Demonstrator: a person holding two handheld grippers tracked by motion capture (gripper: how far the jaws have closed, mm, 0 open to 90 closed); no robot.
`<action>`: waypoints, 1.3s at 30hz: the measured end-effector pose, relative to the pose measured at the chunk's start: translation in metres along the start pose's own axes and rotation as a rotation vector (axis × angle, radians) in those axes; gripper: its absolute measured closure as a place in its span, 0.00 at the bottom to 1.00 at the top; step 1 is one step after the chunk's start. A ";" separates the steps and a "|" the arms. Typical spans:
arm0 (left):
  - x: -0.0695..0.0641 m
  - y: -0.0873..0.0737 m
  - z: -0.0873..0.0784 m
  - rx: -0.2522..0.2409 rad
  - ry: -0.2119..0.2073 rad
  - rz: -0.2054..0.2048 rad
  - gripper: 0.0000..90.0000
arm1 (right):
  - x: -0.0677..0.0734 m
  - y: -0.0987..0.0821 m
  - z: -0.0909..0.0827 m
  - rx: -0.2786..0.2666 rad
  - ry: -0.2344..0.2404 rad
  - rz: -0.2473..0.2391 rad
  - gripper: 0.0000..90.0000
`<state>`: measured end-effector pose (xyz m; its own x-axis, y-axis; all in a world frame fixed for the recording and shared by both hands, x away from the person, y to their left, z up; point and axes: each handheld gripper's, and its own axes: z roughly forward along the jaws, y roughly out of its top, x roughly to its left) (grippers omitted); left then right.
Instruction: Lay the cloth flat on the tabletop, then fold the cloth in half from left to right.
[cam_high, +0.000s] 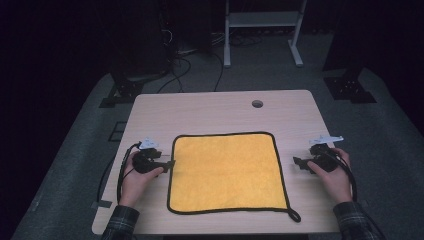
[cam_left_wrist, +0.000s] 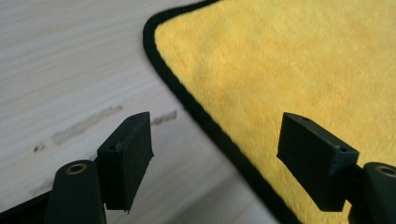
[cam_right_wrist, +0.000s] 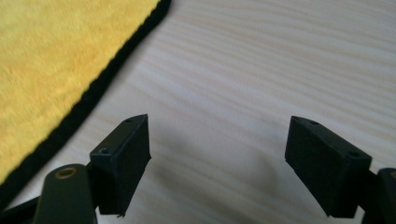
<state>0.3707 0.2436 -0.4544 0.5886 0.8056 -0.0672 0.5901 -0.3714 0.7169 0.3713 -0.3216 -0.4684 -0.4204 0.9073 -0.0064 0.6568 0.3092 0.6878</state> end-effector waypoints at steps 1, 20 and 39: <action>0.000 -0.002 -0.001 0.006 0.003 -0.003 0.26 | 0.001 -0.002 -0.001 0.002 -0.010 -0.006 0.23; -0.007 -0.030 -0.007 0.097 0.109 0.006 0.18 | 0.003 -0.034 -0.007 -0.067 -0.017 0.046 0.14; -0.018 -0.025 -0.017 0.021 0.055 -0.039 0.49 | 0.004 -0.034 -0.007 -0.067 -0.014 0.041 0.14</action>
<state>0.3360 0.2465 -0.4593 0.5341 0.8436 -0.0556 0.6235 -0.3486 0.6998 0.3429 -0.3308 -0.4866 -0.3851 0.9228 0.0126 0.6296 0.2527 0.7347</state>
